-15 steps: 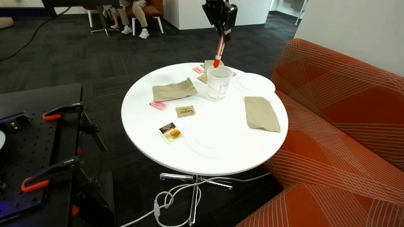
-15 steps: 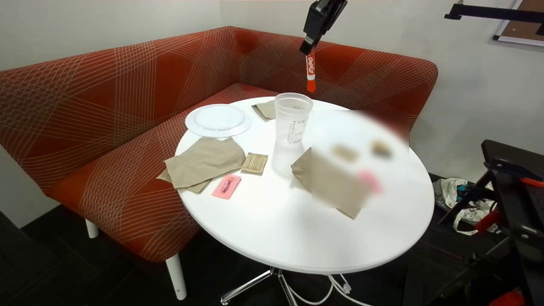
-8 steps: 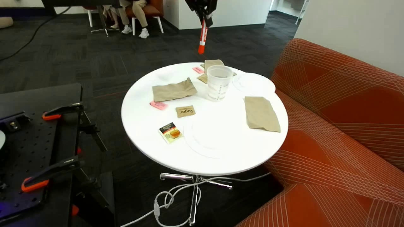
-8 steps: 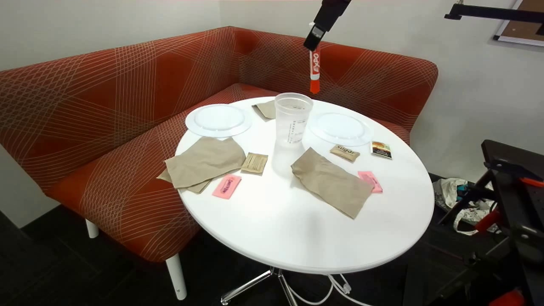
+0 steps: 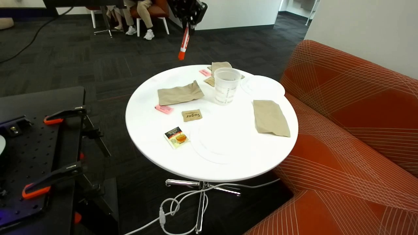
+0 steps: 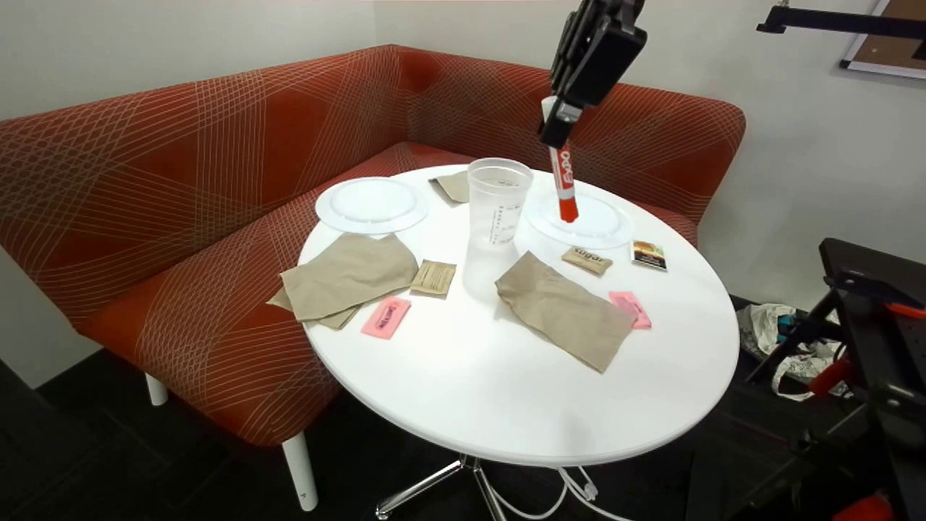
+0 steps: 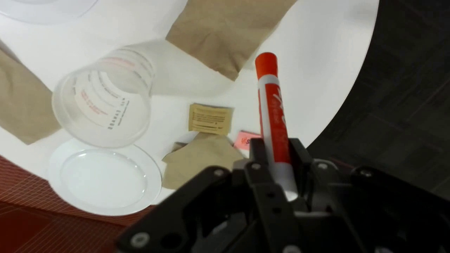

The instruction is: Remove the red marker from the clear cup

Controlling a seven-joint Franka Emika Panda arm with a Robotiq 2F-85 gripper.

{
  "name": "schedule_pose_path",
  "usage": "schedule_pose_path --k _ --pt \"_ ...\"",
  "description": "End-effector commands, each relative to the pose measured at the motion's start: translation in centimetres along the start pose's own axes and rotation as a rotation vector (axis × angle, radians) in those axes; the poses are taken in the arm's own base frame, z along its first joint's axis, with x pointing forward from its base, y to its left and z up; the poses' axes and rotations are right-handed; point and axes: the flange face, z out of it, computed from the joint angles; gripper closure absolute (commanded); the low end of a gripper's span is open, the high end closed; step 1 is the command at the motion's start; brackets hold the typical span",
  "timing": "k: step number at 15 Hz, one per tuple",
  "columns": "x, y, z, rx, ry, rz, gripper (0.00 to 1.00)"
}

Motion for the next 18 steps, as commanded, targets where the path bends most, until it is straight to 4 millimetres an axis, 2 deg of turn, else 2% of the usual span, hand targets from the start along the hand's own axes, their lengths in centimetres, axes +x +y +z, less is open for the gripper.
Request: schedule_pose_path --k 1,8,11,14,15,16,17,18 --pt "0.9 2.0 2.7 0.109 -0.092 -0.03 0.95" --pt "2.2 5.7 10.1 0.188 -0.315 0.072 0.95" --pt "3.3 6.0 12.6 0.149 -0.366 0.129 0.95" --pt "4.4 5.9 14.1 0.108 -0.388 0.162 0.95" --pt "4.8 5.7 14.3 0.096 -0.39 0.169 0.91" --pt "5.0 5.6 14.4 0.083 -0.392 0.171 0.54" --pt "5.3 5.5 14.5 0.073 -0.392 0.173 0.53" --pt "5.5 5.4 14.2 0.062 -0.39 0.176 0.46"
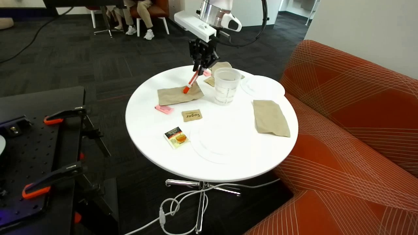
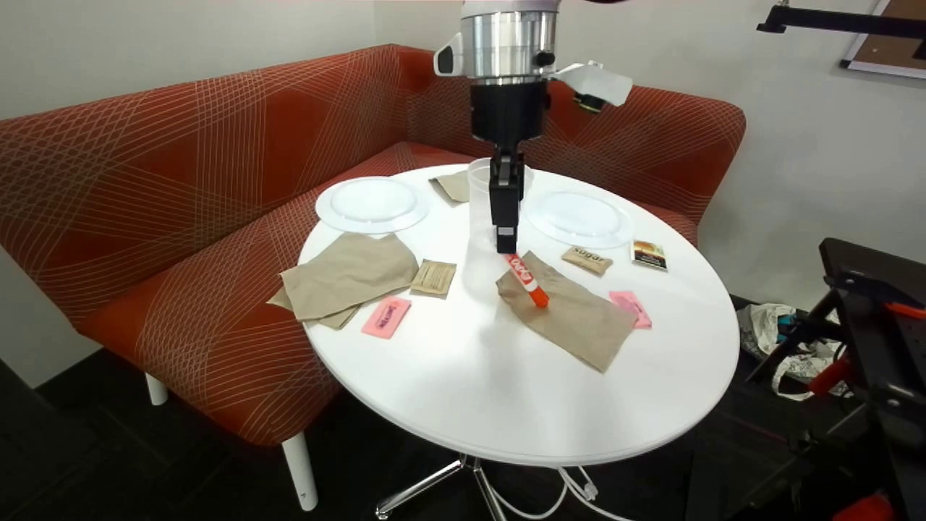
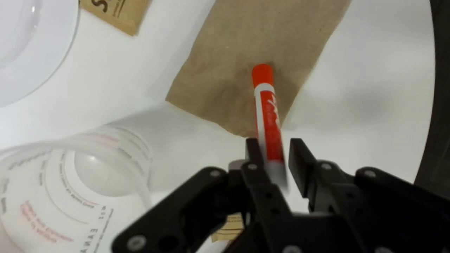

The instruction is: Remove the red marker from the clear cup

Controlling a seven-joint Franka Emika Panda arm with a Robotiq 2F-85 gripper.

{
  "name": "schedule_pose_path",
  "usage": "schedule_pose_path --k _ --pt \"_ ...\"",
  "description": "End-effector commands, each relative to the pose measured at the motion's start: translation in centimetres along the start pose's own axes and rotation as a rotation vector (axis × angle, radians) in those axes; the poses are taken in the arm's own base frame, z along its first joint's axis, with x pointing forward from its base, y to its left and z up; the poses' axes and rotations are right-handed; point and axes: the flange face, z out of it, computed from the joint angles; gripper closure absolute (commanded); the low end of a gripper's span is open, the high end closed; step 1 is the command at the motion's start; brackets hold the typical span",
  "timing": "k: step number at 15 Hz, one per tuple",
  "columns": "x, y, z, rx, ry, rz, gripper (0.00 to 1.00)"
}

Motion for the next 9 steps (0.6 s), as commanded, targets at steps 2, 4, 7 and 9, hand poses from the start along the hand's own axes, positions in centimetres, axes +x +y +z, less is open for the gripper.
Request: schedule_pose_path --k 2,4,7,9 --pt "0.8 -0.6 -1.7 -0.049 -0.006 0.038 0.33" --pt "0.6 -0.8 -2.7 -0.068 0.012 0.042 0.18" --pt "0.0 -1.3 -4.3 -0.095 0.047 0.025 0.0" --pt "-0.3 -1.8 -5.6 -0.107 0.067 0.003 0.0"
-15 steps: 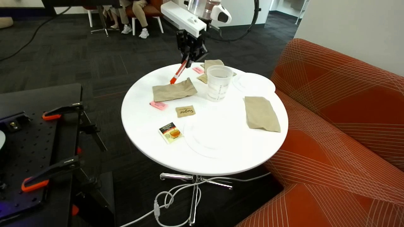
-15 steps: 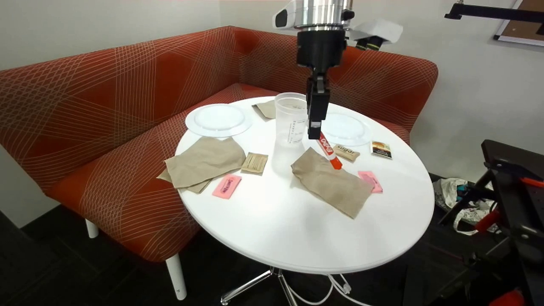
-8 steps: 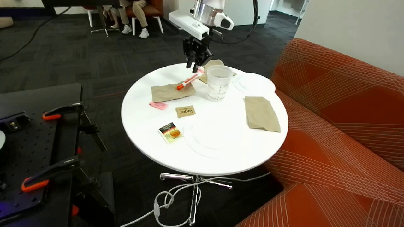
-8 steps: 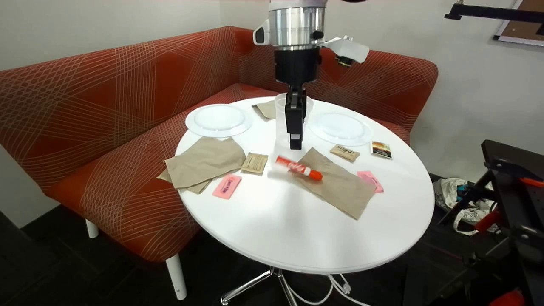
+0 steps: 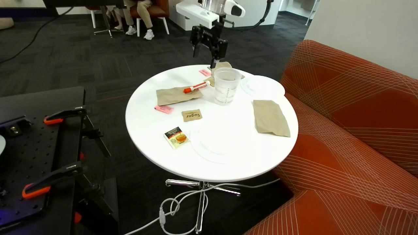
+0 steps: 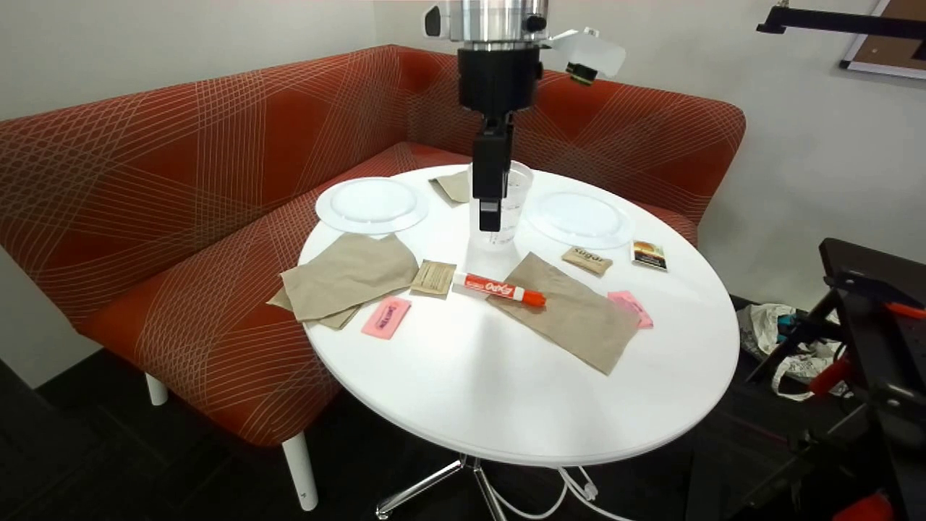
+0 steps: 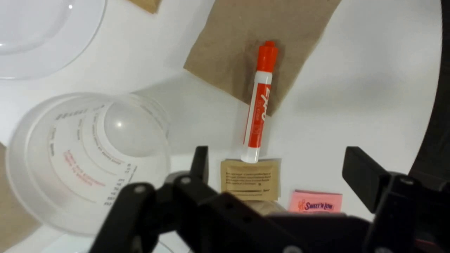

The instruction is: Remove the red marker from the clear cup

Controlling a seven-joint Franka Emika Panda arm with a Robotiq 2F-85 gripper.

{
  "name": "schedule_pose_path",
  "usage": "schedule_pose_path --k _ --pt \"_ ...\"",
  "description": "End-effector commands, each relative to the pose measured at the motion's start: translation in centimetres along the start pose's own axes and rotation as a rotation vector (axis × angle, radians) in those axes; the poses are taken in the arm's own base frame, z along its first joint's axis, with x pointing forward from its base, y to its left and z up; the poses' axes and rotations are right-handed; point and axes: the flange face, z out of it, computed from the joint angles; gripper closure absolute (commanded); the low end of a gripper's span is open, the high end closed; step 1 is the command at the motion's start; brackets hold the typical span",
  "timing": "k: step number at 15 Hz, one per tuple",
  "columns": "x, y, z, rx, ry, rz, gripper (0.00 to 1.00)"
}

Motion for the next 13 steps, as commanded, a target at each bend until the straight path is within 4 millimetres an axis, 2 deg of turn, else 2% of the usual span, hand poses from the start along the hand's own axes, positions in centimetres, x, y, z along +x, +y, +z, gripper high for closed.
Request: schedule_pose_path --k 1,7,9,10,13 --pt "-1.2 -0.8 -3.2 -0.043 0.04 -0.008 0.0" --pt "-1.8 -1.4 -6.0 -0.058 0.076 -0.038 0.0" --pt "-1.7 -1.5 -6.0 -0.073 0.053 -0.076 0.0" --pt "-0.9 -1.1 -5.6 -0.05 0.065 -0.039 0.0" --pt "-1.0 -1.3 -5.5 -0.057 0.06 -0.06 0.0"
